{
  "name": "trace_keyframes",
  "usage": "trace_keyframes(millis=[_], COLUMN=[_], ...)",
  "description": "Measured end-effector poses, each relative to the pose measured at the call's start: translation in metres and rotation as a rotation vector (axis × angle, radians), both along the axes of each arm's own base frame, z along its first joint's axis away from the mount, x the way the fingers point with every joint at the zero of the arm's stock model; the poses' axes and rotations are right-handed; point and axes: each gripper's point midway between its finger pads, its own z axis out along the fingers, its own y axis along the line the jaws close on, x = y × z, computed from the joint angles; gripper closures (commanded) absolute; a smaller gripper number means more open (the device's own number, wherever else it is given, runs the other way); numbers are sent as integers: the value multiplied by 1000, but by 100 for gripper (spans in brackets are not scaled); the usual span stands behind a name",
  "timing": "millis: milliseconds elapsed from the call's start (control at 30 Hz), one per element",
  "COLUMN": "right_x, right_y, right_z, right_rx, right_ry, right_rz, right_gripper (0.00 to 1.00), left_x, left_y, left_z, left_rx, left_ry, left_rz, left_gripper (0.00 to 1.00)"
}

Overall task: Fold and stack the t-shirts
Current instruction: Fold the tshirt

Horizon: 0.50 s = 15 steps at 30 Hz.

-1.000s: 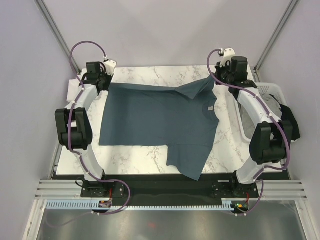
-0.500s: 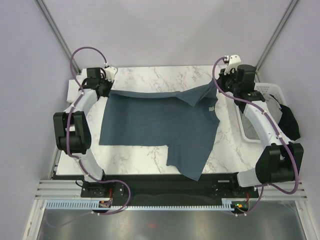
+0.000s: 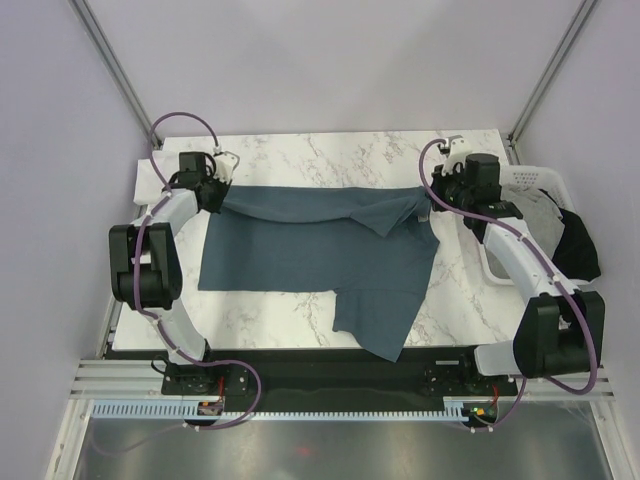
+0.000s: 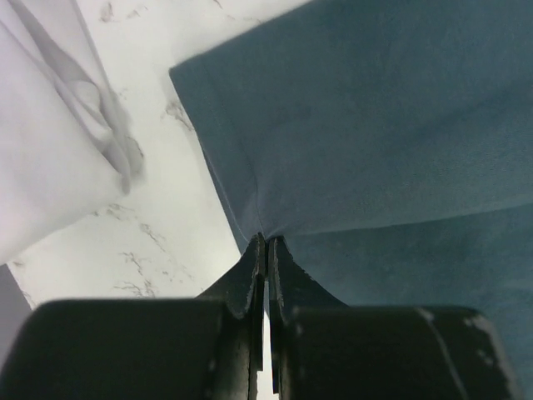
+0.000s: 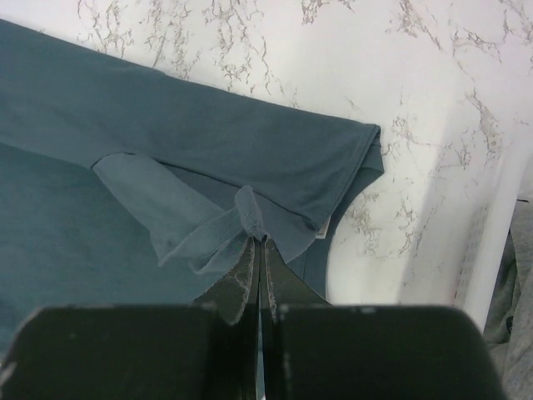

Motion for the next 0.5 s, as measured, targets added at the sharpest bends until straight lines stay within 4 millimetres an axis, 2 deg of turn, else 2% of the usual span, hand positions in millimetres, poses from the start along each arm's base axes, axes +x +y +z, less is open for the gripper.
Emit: trace_keyframes(millis=[167, 500], right_x=[-10, -21], right_y=[2, 4], right_z=[0, -15], right_rx=[5, 18], right_ry=[-7, 26], right_rz=[5, 11], right_gripper=[100, 100], left_x=[-11, -9], left_y=[1, 5], left_z=[-15, -18], left_rx=[-2, -1], left_ry=[33, 16], left_rz=[2, 13], left_gripper=[98, 98])
